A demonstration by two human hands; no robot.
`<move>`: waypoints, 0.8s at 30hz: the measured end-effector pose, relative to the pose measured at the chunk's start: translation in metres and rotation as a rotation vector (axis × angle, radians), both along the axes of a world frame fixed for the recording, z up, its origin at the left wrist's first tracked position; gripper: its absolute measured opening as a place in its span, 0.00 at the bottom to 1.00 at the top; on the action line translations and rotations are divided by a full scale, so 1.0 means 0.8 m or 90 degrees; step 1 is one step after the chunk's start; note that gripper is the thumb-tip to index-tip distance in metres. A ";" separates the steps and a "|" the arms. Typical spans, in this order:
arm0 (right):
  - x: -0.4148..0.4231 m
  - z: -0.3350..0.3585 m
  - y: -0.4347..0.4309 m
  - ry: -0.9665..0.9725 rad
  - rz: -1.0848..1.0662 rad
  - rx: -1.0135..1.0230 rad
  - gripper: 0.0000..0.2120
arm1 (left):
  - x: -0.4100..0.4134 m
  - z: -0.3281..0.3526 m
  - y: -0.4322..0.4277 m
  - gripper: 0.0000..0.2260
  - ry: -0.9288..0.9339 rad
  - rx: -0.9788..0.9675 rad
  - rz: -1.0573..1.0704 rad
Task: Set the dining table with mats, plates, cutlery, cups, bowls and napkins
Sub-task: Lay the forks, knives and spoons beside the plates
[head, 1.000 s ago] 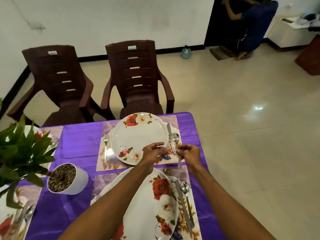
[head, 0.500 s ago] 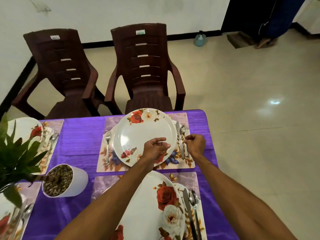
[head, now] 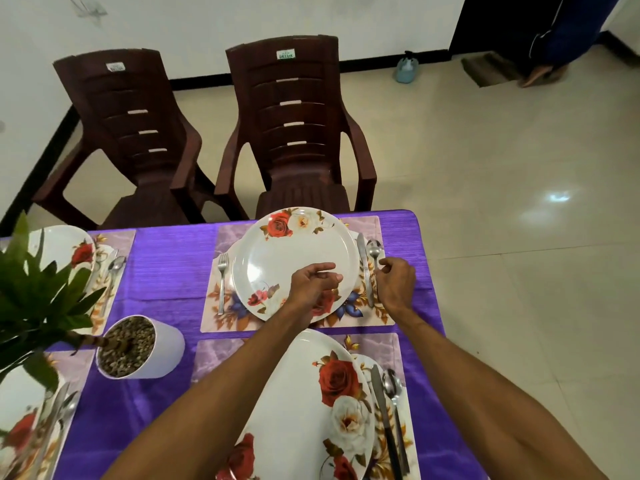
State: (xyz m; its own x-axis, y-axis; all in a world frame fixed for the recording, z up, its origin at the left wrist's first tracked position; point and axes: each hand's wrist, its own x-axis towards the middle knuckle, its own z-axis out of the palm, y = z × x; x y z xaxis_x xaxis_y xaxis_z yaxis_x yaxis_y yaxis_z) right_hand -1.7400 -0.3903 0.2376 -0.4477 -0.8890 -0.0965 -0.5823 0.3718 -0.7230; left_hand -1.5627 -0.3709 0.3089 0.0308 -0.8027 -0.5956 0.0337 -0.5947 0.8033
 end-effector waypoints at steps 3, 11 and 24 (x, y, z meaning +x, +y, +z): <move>0.009 0.013 0.014 -0.004 0.027 -0.025 0.10 | 0.006 0.008 0.009 0.11 0.009 -0.016 0.002; 0.082 0.081 0.104 -0.082 0.168 -0.104 0.09 | 0.070 0.051 0.088 0.09 -0.037 -0.098 0.013; 0.344 0.104 0.244 -0.119 0.384 -0.099 0.05 | 0.322 0.038 0.267 0.08 -0.021 -0.095 0.204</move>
State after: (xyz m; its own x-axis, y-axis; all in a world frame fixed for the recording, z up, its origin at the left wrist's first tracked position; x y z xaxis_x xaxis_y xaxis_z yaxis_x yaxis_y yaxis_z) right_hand -1.4647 -0.1955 0.3209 0.1457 -0.9890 0.0258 -0.5158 -0.0982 -0.8511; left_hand -1.3048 -0.1569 0.3397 0.3126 -0.8275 -0.4665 0.1725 -0.4335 0.8845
